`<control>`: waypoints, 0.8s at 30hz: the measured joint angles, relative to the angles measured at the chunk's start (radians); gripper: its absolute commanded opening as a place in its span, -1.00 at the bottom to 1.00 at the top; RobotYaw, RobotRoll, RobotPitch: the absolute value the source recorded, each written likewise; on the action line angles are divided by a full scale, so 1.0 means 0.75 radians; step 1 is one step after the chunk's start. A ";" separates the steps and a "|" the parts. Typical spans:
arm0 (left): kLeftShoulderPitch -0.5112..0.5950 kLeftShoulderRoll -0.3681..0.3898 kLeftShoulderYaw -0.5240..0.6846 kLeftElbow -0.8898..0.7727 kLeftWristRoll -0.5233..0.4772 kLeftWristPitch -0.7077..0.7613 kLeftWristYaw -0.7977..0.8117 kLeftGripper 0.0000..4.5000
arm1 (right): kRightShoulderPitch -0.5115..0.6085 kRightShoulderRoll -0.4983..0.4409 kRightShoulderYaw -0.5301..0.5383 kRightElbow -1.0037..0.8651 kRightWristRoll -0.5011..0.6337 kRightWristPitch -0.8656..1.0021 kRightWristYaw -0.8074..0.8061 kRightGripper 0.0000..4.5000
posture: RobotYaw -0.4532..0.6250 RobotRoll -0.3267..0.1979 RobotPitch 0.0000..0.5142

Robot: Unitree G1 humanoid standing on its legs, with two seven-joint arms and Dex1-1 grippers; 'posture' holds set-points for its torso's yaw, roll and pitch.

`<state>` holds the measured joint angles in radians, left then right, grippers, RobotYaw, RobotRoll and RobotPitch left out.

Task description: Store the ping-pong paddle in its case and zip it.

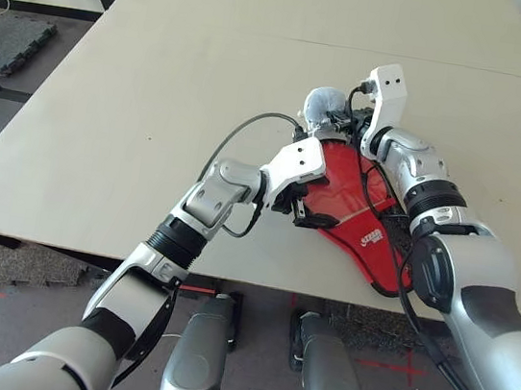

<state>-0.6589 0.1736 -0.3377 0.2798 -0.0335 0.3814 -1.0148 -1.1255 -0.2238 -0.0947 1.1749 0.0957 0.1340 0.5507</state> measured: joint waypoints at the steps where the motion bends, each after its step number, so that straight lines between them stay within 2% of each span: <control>1: 0.000 0.000 -0.001 0.000 -0.001 0.000 0.000 1.00 | 0.000 -0.001 -0.001 0.001 0.000 -0.001 -0.001 -1.00 | 0.24 0.25 -0.14; 7: -0.003 -0.007 -0.016 0.006 -0.002 -0.007 0.000 1.00 | 0.000 -0.023 -0.007 0.005 0.001 -0.003 -0.015 -1.00 | 0.20 0.25 -0.16; 14: 0.000 -0.021 -0.045 0.006 -0.001 -0.026 0.000 1.00 | 0.000 -0.121 -0.015 0.016 0.000 -0.017 -0.054 -1.00 | 0.17 0.25 -0.20; 24: -0.002 -0.023 -0.051 0.016 -0.001 -0.041 0.000 1.00 | 0.000 -0.163 -0.049 0.063 0.000 -0.048 -0.106 -1.00 | 0.15 0.25 -0.21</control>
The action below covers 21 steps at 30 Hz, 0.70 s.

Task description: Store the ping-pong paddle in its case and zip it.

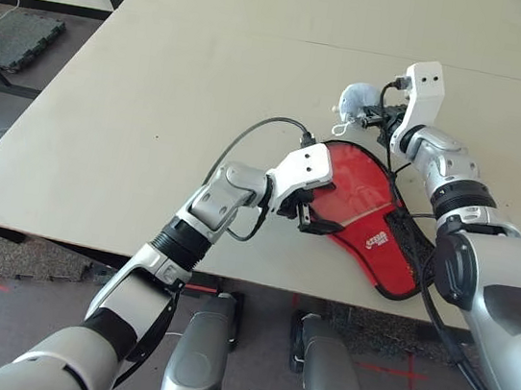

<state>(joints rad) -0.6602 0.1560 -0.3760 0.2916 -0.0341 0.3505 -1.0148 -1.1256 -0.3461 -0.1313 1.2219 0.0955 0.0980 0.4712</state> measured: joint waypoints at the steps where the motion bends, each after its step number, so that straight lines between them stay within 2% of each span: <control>1: 0.000 0.000 0.000 0.001 0.000 -0.001 0.000 1.00 | 0.000 -0.006 0.000 0.001 0.000 -0.001 -0.003 -1.00 | 0.15 0.25 -0.22; 11: -0.018 -0.010 -0.004 0.040 0.000 -0.020 -0.002 1.00 | 0.019 -0.113 0.005 0.000 -0.031 -0.012 0.035 -1.00 | 0.10 0.25 -0.23; 21: -0.054 -0.025 -0.010 0.113 0.001 -0.061 -0.010 1.00 | 0.158 -0.253 0.054 -0.160 -0.069 0.039 0.229 -1.00 | 0.03 0.25 -0.23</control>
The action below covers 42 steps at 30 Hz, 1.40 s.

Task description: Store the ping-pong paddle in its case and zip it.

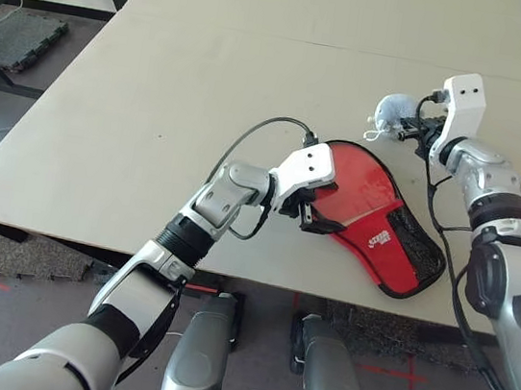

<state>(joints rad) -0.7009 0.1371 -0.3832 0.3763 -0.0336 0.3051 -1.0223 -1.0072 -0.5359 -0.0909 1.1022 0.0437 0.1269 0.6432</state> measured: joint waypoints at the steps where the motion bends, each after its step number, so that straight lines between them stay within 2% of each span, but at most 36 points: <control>1: -0.001 0.000 0.000 0.005 0.000 -0.004 0.000 1.00 | 0.016 -0.014 0.001 -0.024 0.000 0.015 0.028 -1.00 | 0.02 0.25 -0.22; 6: -0.023 -0.004 0.000 0.048 0.000 -0.025 -0.009 1.00 | 0.137 -0.103 0.023 -0.258 0.004 0.153 0.198 -1.00 | -0.01 0.25 -0.22; 13: -0.044 -0.009 0.000 0.093 0.001 -0.049 -0.023 1.00 | 0.254 -0.196 0.056 -0.504 0.005 0.301 0.324 -1.00 | -0.04 0.25 -0.21; 30: -0.054 -0.024 0.000 0.132 0.002 -0.079 -0.027 1.00 | 0.476 -0.434 0.104 -0.844 0.037 0.485 0.580 -1.00 | -0.07 0.25 -0.19; 42: -0.056 -0.027 0.001 0.145 0.002 -0.089 -0.037 1.00 | 0.719 -0.657 0.120 -1.111 0.154 0.639 0.850 -1.00 | -0.08 0.25 -0.19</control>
<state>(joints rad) -0.7430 0.1168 -0.3828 0.4851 -0.0323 0.2385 -1.0497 -0.4682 -1.0288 -0.0005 0.2688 0.1595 0.6061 1.2804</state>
